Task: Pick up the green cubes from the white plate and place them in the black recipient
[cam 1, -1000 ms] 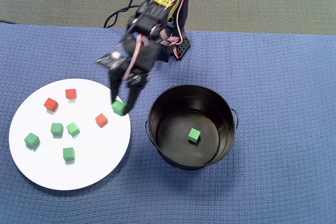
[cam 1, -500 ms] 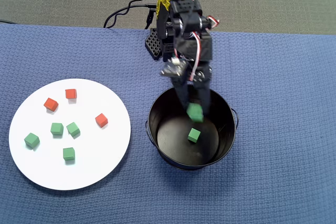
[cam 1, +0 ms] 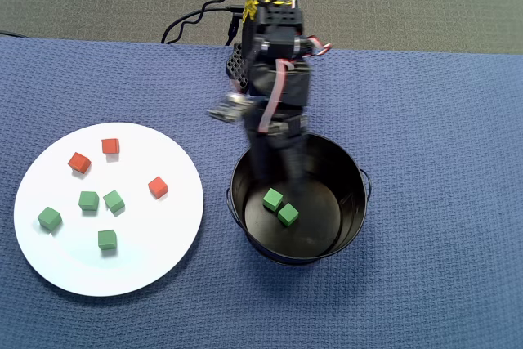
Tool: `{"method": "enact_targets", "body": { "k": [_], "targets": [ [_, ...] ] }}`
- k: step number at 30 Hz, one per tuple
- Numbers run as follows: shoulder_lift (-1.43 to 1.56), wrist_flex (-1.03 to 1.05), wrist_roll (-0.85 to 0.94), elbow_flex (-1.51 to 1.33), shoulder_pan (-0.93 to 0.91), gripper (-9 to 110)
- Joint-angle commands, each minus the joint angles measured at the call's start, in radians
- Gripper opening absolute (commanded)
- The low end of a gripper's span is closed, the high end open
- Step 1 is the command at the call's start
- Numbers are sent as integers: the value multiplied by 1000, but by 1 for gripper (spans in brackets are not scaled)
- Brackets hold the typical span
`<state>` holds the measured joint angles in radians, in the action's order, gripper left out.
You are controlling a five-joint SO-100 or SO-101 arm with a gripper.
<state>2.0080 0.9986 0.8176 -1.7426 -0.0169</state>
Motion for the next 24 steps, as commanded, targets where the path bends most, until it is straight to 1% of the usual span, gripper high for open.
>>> {"method": "enact_targets", "body": {
  "k": [1,3,6,10,15,21,24],
  "targets": [
    [-103,15,-66,204,-199,24],
    [-179,5,-38,253,-276,23],
    [-253,-3,84,265,-362,23],
    [-350,-89,173,282,-468,21],
    [-466,-100,290,344,-552,20],
    [-560,-204,445,316,-638,16],
    [-578,-275,572,256,-673,20]
  ]
}}
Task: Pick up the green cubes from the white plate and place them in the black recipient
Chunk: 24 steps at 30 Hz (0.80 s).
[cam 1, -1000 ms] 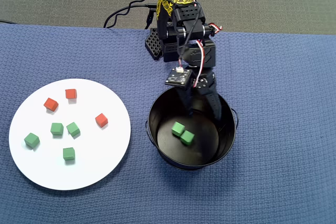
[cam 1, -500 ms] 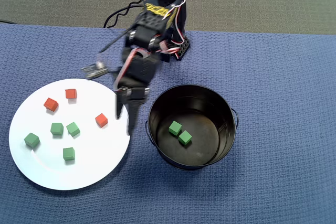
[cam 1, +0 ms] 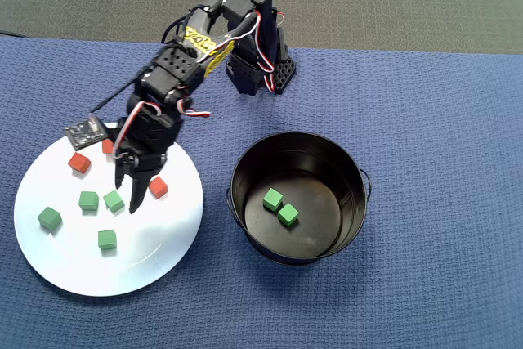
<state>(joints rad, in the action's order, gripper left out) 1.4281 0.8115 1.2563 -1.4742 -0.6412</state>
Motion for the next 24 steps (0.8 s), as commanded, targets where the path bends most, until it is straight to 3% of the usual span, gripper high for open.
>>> {"method": "enact_targets", "body": {
  "k": [1,10,24],
  "targets": [
    [-6,-115,173,-29,-60,20],
    [-57,-160,330,-80,-106,23],
    [-129,-298,288,-156,-94,23]
  ]
}}
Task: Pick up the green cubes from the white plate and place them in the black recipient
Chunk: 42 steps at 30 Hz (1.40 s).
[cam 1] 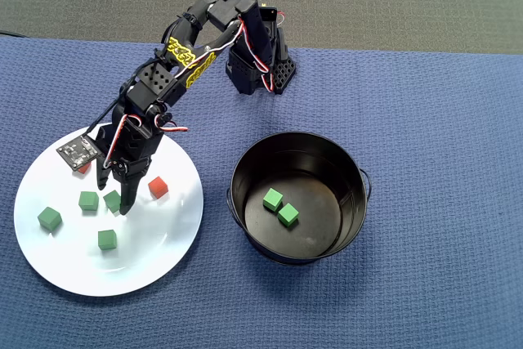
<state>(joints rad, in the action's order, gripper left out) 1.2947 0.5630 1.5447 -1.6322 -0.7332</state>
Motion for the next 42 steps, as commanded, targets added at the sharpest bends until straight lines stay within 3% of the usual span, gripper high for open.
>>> {"method": "enact_targets", "body": {
  "k": [1,39,42],
  "targets": [
    [0,-55,2,-2,-2,23],
    [-94,-141,0,-43,-3,22],
    [-94,-158,3,-58,-2,16]
  ]
}}
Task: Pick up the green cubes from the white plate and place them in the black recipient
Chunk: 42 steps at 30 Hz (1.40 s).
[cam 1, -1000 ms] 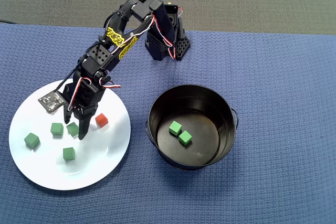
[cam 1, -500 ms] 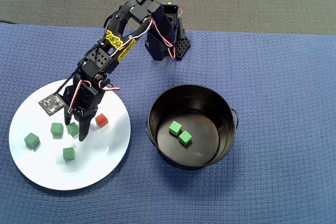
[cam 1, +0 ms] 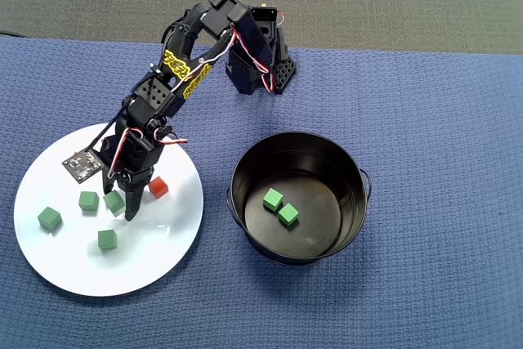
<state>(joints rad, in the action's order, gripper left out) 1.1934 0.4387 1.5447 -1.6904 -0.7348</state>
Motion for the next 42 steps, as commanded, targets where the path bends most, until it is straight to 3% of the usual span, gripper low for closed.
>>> {"method": "enact_targets", "body": {
  "k": [1,13,21,31,42],
  "targets": [
    [8,-37,5,-3,2,15],
    [12,-60,-12,-8,6,0],
    [115,-74,-86,-37,18,0],
    [546,236,-278,-83,40,0],
    [787,382,-374,-141,348,0]
  ]
}}
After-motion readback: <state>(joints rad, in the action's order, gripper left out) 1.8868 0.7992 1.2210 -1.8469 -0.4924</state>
